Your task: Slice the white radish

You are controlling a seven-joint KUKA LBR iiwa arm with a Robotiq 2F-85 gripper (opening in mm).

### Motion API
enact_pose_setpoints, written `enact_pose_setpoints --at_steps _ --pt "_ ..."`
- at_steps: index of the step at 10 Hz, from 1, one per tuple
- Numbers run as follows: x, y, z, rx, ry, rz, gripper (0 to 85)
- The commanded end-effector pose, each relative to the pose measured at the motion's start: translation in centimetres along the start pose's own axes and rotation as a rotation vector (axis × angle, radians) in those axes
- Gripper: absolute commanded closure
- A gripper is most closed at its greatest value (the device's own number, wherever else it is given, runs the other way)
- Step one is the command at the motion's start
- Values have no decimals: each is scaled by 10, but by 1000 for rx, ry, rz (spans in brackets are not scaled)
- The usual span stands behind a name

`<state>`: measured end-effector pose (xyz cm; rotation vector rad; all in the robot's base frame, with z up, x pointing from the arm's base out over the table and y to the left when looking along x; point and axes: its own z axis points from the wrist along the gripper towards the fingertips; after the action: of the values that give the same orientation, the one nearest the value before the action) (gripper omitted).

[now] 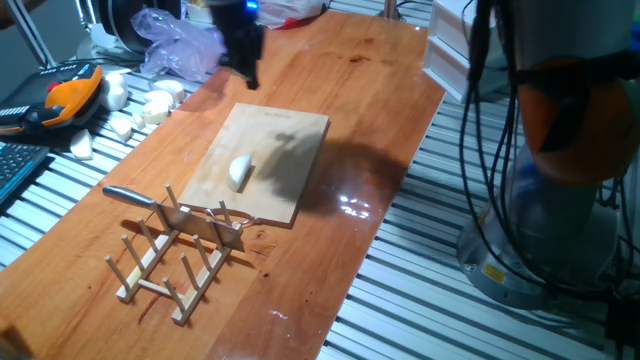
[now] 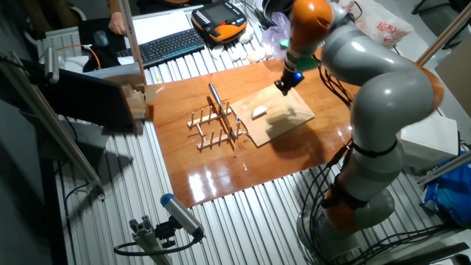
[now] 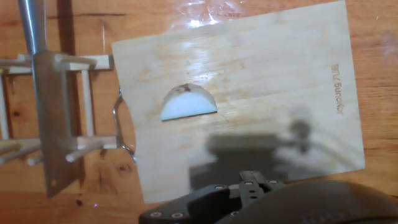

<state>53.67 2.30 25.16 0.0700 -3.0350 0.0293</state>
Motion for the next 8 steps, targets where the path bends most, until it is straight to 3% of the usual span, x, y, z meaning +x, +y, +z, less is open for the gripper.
enact_pose_setpoints --at_steps 1,3,4,5,6,7,8 --pt "-13 37 -5 14 -4 2 850" --pt "-22 73 -10 -30 13 -13 850" --pt "-24 92 -3 -36 12 -19 850" --pt "-25 113 7 -41 -3 -14 850" --pt "-23 135 16 -25 -18 -6 850" --pt "-21 157 26 -23 -47 9 850" --pt "-22 174 33 -26 -53 23 850"
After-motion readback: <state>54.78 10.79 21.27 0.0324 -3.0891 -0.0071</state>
